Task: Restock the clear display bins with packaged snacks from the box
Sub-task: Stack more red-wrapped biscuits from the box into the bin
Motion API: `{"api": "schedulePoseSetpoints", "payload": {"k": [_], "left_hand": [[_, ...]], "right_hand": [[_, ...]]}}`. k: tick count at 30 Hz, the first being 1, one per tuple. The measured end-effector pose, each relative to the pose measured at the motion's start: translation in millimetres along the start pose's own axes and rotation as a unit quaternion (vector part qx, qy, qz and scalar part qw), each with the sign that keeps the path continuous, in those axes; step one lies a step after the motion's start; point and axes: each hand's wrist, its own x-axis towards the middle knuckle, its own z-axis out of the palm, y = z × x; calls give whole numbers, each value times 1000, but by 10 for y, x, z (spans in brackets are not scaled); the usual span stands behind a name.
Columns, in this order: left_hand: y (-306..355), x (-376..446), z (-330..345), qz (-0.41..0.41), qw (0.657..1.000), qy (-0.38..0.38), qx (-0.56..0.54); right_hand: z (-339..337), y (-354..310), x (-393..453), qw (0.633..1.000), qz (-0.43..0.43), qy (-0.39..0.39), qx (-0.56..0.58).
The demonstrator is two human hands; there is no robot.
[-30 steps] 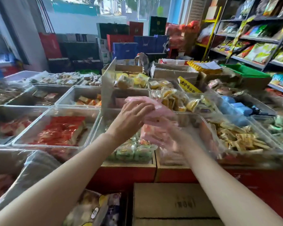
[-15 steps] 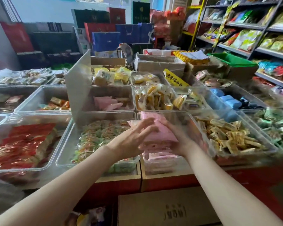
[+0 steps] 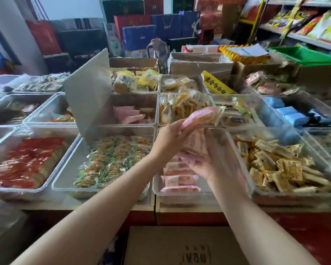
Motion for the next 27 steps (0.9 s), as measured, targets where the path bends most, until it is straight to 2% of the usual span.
{"api": "schedulePoseSetpoints", "payload": {"k": [2, 4, 6, 7, 8, 9, 11, 13, 15, 17, 19, 22, 25, 26, 27], "left_hand": [[-19, 85, 36, -62, 992, 27, -108], [-80, 180, 36, -123, 957, 89, -248], [-206, 248, -27, -159, 910, 148, -355], [-293, 255, -50, -173, 901, 165, -362], [-407, 249, -59, -186, 904, 166, -347], [-517, 242, -44, -205, 907, 160, -331], [-697, 233, 43, -234, 910, 143, -312], [-815, 261, 186, -249, 898, 142, -334], [-904, 288, 344, -257, 884, 165, -355], [-1039, 304, 479, -272, 888, 176, -327], [-1137, 274, 572, -285, 902, 161, -281], [-1270, 216, 641, -283, 926, 154, -196], [-1316, 219, 630, -316, 915, 165, -189], [-1310, 238, 619, -328, 911, 167, -184], [-1312, 260, 610, -332, 914, 165, -161]], "right_hand": [[-100, -74, 76, 997, 74, -23, 11], [-290, -203, 194, 989, 106, 16, -100], [-533, -360, 376, 967, 49, 70, -239], [-655, -455, 469, 947, 6, 99, -305], [-760, -554, 552, 917, -42, 120, -378], [-853, -661, 634, 871, -86, 128, -468], [-968, -841, 806, 752, -129, 91, -641], [-994, -890, 980, 630, -119, 38, -766], [-1010, -806, 1175, 536, -86, 1, -840], [-983, -721, 1348, 439, -46, -41, -896], [-938, -667, 1478, 384, -7, -61, -921], [-962, -590, 1656, 338, 20, -70, -938], [-1087, -616, 1840, 322, 5, -111, -940], [-1137, -653, 1871, 303, -1, -134, -943], [-1178, -674, 1890, 262, -9, -154, -953]]}}
